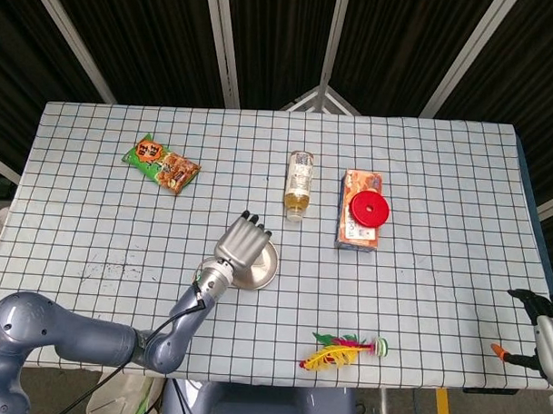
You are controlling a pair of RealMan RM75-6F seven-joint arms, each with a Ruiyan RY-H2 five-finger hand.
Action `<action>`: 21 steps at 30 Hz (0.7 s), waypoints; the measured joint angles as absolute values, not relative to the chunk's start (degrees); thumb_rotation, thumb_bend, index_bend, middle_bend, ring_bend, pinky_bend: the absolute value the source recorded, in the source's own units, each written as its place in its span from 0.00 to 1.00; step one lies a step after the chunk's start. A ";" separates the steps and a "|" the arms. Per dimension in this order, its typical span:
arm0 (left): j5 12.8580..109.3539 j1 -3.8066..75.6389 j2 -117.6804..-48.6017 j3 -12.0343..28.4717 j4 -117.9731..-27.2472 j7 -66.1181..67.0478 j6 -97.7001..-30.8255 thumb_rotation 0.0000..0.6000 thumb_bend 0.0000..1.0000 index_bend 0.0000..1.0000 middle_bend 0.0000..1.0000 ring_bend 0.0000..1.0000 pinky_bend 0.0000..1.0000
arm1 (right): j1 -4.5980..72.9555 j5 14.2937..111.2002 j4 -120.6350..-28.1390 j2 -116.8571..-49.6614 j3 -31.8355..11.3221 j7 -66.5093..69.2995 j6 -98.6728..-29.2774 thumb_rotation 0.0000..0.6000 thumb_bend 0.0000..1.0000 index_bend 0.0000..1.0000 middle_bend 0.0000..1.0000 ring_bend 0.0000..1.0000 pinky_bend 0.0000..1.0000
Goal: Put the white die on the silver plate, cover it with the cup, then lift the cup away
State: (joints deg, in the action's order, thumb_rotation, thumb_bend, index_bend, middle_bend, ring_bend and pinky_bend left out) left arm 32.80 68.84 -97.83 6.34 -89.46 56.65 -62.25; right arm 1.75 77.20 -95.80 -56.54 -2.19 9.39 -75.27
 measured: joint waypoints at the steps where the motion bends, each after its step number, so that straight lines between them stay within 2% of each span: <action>1: 33.16 68.70 -97.90 6.34 -89.39 56.08 -61.88 1.00 0.56 0.49 0.38 0.22 0.21 | 1.76 77.22 -95.84 -56.55 -2.19 9.37 -75.29 1.00 0.10 0.21 0.19 0.15 0.00; 11: 35.76 66.46 -96.60 7.28 -90.43 45.71 -54.68 1.00 0.56 0.49 0.38 0.22 0.21 | 1.89 76.93 -96.18 -56.43 -2.17 8.93 -74.92 1.00 0.10 0.21 0.19 0.15 0.00; 21: 26.47 66.80 -90.24 8.40 -96.61 41.40 -46.91 1.00 0.56 0.49 0.38 0.22 0.19 | 1.75 77.18 -96.50 -56.30 -2.17 8.92 -75.34 1.00 0.10 0.21 0.19 0.15 0.00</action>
